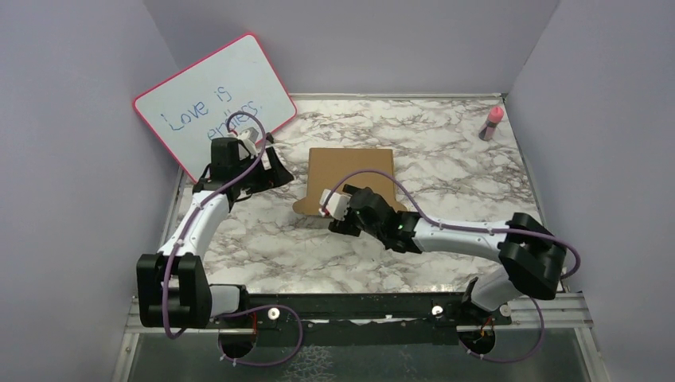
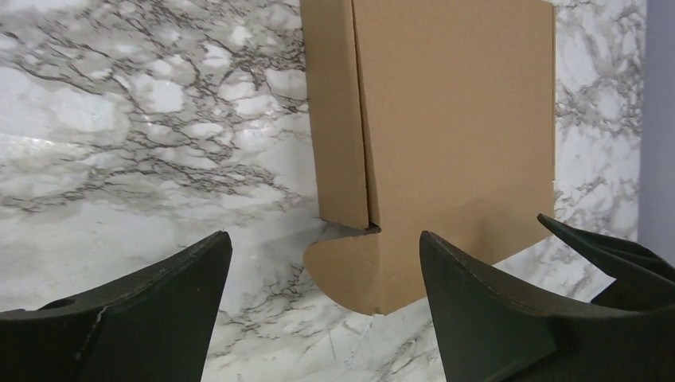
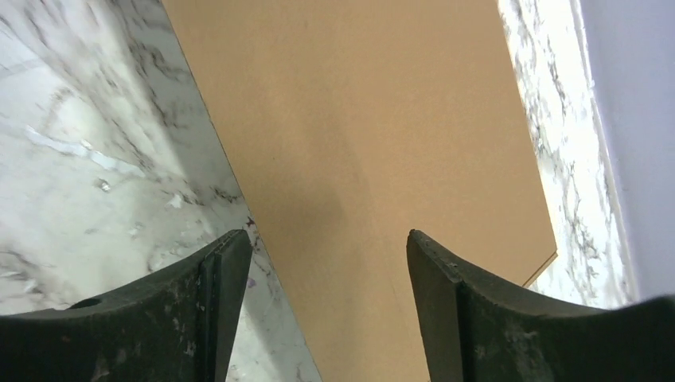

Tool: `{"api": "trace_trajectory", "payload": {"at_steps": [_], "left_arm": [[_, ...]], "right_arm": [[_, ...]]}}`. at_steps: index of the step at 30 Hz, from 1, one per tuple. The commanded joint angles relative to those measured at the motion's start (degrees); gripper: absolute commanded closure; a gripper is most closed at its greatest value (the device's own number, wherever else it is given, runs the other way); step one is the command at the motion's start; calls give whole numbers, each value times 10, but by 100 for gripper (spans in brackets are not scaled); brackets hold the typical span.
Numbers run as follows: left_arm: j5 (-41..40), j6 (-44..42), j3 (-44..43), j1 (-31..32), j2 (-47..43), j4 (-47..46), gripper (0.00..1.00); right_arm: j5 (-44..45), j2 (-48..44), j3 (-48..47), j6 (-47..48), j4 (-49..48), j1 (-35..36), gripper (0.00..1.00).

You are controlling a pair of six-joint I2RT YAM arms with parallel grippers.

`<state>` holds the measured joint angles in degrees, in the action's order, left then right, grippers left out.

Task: Fold the paper box

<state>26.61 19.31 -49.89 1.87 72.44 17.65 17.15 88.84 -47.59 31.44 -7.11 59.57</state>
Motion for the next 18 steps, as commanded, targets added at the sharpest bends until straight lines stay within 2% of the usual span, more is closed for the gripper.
{"api": "trace_trajectory", "payload": {"at_steps": [1, 6, 14, 18], "left_arm": [[38, 83, 28, 20, 5, -90, 12], [9, 131, 48, 47, 33, -159, 14], [-6, 154, 53, 84, 110, -221, 21], [-13, 153, 47, 90, 138, -228, 26]], "right_arm": [[-59, -59, -28, -90, 54, -2, 21], [-109, -95, -45, -167, 70, -44, 19], [-231, -92, -39, -352, 77, -245, 19], [-263, -81, -6, -400, 40, -320, 21]]}}
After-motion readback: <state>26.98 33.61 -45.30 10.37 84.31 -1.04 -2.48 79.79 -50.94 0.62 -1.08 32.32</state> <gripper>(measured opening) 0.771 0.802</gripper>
